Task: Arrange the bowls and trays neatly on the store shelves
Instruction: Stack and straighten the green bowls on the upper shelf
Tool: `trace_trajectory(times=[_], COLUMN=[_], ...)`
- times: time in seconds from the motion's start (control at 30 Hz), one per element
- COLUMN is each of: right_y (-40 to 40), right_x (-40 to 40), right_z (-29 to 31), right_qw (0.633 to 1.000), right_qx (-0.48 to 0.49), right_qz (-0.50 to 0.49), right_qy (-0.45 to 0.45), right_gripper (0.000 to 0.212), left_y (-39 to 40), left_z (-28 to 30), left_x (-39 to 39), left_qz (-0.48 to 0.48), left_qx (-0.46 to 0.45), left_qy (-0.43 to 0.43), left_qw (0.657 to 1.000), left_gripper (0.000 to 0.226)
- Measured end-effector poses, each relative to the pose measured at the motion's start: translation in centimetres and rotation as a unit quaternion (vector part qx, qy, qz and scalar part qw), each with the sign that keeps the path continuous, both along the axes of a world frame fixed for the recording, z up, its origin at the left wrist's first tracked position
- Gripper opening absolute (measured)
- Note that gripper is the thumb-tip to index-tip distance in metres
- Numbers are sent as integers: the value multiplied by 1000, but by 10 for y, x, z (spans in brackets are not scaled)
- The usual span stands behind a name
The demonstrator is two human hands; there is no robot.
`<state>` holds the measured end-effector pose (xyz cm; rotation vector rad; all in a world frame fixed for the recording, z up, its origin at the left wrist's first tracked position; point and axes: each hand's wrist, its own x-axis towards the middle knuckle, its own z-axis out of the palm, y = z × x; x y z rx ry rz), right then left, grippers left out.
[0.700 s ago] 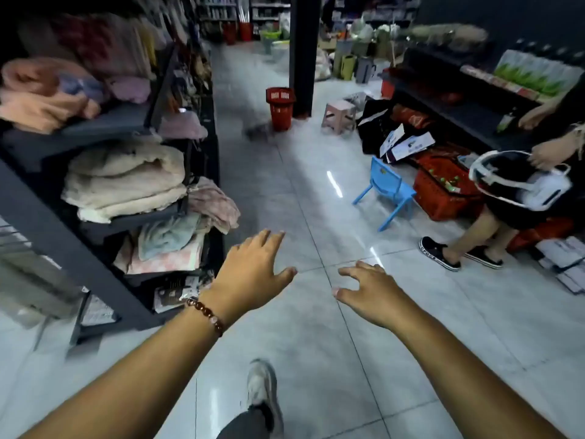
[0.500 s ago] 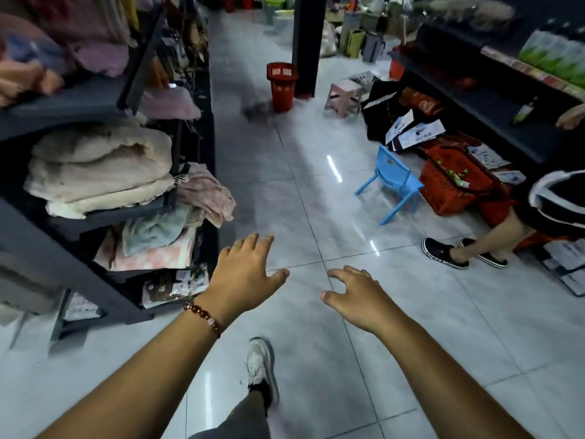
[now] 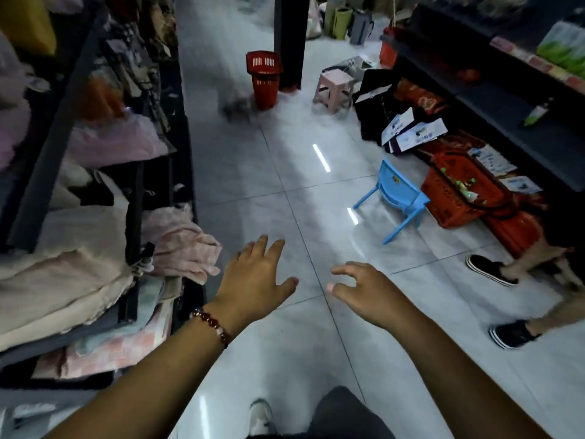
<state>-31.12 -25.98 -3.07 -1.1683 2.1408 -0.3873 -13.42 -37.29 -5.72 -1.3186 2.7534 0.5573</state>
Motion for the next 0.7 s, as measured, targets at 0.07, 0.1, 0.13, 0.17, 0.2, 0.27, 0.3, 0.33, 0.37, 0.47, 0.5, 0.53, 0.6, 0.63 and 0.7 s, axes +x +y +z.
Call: trace_trajectory(times=[0.07,0.1,0.13,0.17,0.2,0.27,0.3,0.33,0.37,0.47,0.5,0.53,0.6,0.63,0.7], right_y=[-28,-42,-57,-73,-88,-122,-141,-160,-180,-241,-262,-281,-318,-338,-375], right_x=[-21,-34,-47,-61,-75,-105,-122,-141,-161,-226,-249,-271,-313,-332,-365], right_z=[1,0,-2,-4,-6,-12,-16,-21,-25,-32,-31,-28,-20,-16,-10], right_qw=[1000,1000,1000,999,999,999,998,998,998,999,1000,1000,999,998,995], right_qx=[-7,-9,-16,-19,-23,-26,-25,-27,-28,-29,-22,-11,0,5,14], right_qz=[-8,-12,-14,-19,-23,-30,-33,-34,-33,-10,3,16,36,48,68], right_qy=[-3,-6,-12,-19,-26,-38,-42,-45,-46,-31,-21,-9,18,34,67], right_gripper=[44,43,41,40,39,39,39,40,40,42,43,44,47,48,50], left_y=[-28,-43,-58,-73,-89,-123,-141,-162,-183,-248,-268,-287,-322,-339,-372], left_z=[2,4,4,5,5,1,-1,-4,-7,-13,-13,-13,-10,-7,-2], left_x=[-21,-32,-43,-56,-69,-98,-114,-132,-152,-215,-238,-259,-301,-320,-352], left_qz=[-10,-15,-20,-26,-30,-37,-37,-35,-35,-39,-37,-37,-39,-42,-46], left_qx=[-12,-16,-19,-18,-20,-35,-40,-43,-45,-47,-41,-33,-27,-28,-33], left_qy=[-3,-7,-6,-5,-7,-21,-29,-36,-41,-59,-65,-71,-75,-73,-65], left_qw=[1000,1000,1000,999,999,998,998,998,998,996,996,996,996,996,996], left_gripper=[80,79,78,78,77,77,77,77,78,78,78,78,77,77,77])
